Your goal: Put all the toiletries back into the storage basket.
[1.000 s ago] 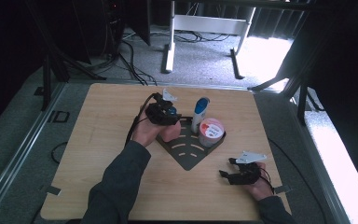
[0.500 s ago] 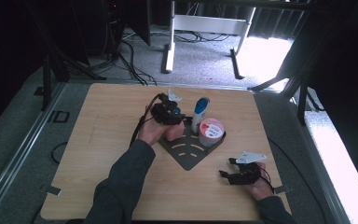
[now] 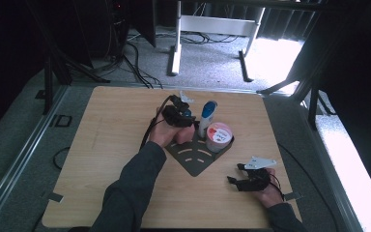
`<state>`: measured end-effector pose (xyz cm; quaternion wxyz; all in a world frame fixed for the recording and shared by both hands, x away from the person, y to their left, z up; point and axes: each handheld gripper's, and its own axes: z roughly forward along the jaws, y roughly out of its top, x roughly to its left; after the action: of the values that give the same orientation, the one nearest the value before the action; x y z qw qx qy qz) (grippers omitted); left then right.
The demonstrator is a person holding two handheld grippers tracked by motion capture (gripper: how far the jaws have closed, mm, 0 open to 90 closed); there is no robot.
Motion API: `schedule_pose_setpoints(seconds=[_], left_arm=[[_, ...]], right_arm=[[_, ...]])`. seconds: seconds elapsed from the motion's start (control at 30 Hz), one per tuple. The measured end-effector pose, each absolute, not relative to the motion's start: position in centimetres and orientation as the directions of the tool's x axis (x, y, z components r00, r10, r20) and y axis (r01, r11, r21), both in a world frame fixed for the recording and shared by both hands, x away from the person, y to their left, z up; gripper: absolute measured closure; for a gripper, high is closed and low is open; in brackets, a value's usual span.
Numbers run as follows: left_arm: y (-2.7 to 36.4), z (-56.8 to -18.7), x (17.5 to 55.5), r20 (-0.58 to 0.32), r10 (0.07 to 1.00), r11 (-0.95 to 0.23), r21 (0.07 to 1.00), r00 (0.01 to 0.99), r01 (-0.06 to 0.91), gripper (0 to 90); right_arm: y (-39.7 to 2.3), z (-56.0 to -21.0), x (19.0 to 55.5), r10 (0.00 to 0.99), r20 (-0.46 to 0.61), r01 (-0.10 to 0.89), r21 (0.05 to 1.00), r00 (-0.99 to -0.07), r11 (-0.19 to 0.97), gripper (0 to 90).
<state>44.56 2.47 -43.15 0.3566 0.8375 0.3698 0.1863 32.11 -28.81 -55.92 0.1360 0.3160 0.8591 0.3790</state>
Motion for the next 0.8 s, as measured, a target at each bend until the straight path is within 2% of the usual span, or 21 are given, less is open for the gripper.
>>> schedule_pose_setpoints(seconds=[0.53, 0.8], left_arm=[[1.4, -43.0, 45.2, 0.076, 0.749, -0.489, 0.734, 0.658, 0.471, 52.8], [1.3, -43.7, 46.0, 0.059, 0.762, -0.469, 0.737, 0.645, 0.486, 52.8]], right_arm=[[-28.8, -55.9, 32.1, 0.645, 0.006, 0.439, 0.738, -0.764, 0.513, 29.0], [-28.8, -55.9, 32.1, 0.644, 0.007, 0.439, 0.738, -0.765, 0.513, 29.0]])
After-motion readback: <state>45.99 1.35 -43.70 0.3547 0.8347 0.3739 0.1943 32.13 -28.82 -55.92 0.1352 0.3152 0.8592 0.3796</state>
